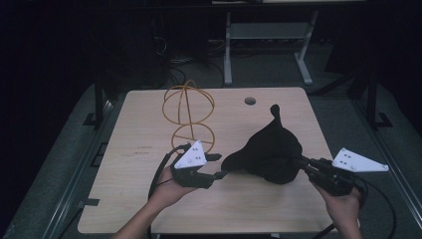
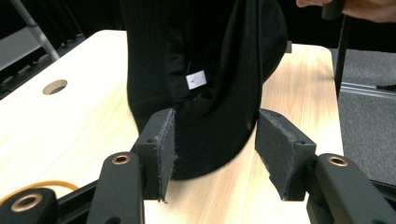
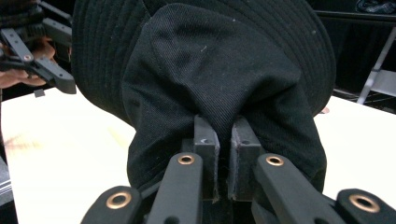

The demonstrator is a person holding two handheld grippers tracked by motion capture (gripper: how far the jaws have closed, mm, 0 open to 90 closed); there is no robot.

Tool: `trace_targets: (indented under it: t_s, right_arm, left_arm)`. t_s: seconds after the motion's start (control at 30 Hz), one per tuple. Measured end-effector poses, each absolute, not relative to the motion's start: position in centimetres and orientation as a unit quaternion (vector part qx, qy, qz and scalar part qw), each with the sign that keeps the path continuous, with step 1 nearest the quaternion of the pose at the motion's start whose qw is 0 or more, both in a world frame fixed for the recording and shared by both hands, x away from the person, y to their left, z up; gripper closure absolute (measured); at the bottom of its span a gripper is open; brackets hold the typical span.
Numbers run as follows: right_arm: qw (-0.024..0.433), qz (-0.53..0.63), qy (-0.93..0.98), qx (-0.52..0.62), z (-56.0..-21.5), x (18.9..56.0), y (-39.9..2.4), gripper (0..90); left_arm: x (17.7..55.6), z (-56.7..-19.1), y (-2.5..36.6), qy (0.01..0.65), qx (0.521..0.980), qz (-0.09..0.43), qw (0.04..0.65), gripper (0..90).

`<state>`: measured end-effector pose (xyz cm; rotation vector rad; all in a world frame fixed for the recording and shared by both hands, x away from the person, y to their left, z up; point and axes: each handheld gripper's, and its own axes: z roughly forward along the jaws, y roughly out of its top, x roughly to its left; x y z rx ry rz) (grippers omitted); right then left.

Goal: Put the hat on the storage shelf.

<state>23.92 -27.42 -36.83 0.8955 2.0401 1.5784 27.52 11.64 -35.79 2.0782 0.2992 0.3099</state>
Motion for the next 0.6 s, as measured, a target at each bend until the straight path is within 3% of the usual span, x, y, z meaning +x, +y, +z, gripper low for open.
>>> trace_targets:
  t_s: [0.6]
  right_arm:
    - [0.193,0.574,0.721,0.337,-33.1,25.8,-27.8,84.1]
  left_arm:
    - [27.0,-38.5,15.7,0.157,0.860,0.132,0.468,41.9]
